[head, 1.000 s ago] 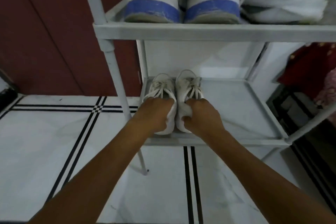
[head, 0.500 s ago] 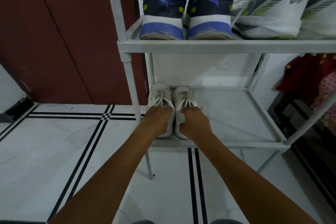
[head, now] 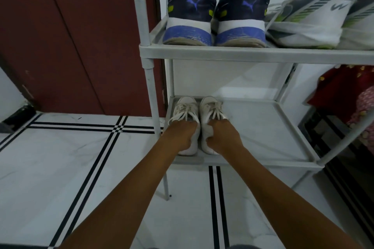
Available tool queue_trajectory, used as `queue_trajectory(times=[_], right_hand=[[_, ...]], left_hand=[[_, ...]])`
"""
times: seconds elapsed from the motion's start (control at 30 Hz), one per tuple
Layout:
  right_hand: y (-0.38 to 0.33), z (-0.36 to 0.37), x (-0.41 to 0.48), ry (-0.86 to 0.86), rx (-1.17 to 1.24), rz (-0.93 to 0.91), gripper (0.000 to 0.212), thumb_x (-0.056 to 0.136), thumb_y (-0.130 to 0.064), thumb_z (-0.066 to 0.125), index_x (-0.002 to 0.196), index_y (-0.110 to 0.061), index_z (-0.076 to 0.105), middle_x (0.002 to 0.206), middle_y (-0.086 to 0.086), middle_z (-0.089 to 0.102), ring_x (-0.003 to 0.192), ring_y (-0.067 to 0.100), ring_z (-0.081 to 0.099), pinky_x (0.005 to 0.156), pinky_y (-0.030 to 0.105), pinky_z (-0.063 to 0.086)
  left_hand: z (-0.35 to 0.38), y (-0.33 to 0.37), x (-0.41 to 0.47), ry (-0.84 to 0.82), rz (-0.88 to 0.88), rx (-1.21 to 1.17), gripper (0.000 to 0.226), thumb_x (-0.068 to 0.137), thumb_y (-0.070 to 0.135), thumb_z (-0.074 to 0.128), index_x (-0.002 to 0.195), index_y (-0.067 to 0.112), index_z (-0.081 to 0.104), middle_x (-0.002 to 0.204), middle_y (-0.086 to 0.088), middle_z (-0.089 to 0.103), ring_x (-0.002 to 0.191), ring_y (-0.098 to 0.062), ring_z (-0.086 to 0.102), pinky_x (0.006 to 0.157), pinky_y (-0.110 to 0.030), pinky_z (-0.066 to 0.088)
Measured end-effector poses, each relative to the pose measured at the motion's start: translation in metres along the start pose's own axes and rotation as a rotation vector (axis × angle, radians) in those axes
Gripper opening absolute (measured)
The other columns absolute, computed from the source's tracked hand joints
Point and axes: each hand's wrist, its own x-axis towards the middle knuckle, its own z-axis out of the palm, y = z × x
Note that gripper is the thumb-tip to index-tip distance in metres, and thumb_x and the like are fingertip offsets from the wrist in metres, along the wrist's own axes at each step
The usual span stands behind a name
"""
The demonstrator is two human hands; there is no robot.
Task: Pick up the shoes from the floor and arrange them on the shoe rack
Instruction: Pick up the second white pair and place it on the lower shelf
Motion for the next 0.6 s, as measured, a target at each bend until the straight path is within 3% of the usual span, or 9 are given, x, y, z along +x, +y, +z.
queue_trajectory(times=[0.2,0.37,0.5,0.6], right_hand=[[-0.002,0.004,0.002,-0.016,0.009,-0.008,0.036,0.078,-0.012,0.064,0.114,-0.011,0.058,0.112,0.011,0.061,0.106,0.028,0.057,0.080,0.034,0.050],[0.003,0.007,0.004,-0.045,0.037,-0.028,0.039,0.077,-0.008,0.063,0.116,-0.007,0.057,0.114,0.014,0.059,0.107,0.030,0.057,0.082,0.033,0.050],[0.007,0.007,0.003,-0.110,-0.019,-0.077,0.054,0.077,-0.006,0.060,0.129,-0.005,0.045,0.127,0.017,0.049,0.119,0.031,0.045,0.092,0.038,0.048],[0.009,0.005,-0.001,-0.100,-0.038,-0.087,0.053,0.078,-0.008,0.059,0.128,-0.008,0.043,0.129,0.013,0.045,0.121,0.030,0.042,0.091,0.041,0.048]], left_hand=[[0.004,0.002,0.000,0.042,-0.009,0.033,0.034,0.086,0.008,0.061,0.116,0.003,0.048,0.110,-0.017,0.061,0.096,-0.029,0.060,0.068,-0.031,0.039],[0.012,0.004,-0.004,0.096,-0.030,0.032,0.044,0.082,0.008,0.065,0.122,0.004,0.048,0.118,-0.014,0.059,0.107,-0.026,0.055,0.084,-0.033,0.045],[0.019,0.006,-0.009,0.160,-0.019,-0.005,0.052,0.076,0.002,0.069,0.124,0.005,0.048,0.121,-0.012,0.057,0.111,-0.027,0.052,0.090,-0.034,0.042],[0.021,0.005,-0.014,0.216,0.011,-0.057,0.059,0.070,-0.003,0.070,0.125,0.002,0.052,0.119,-0.016,0.060,0.110,-0.032,0.054,0.091,-0.041,0.046]])
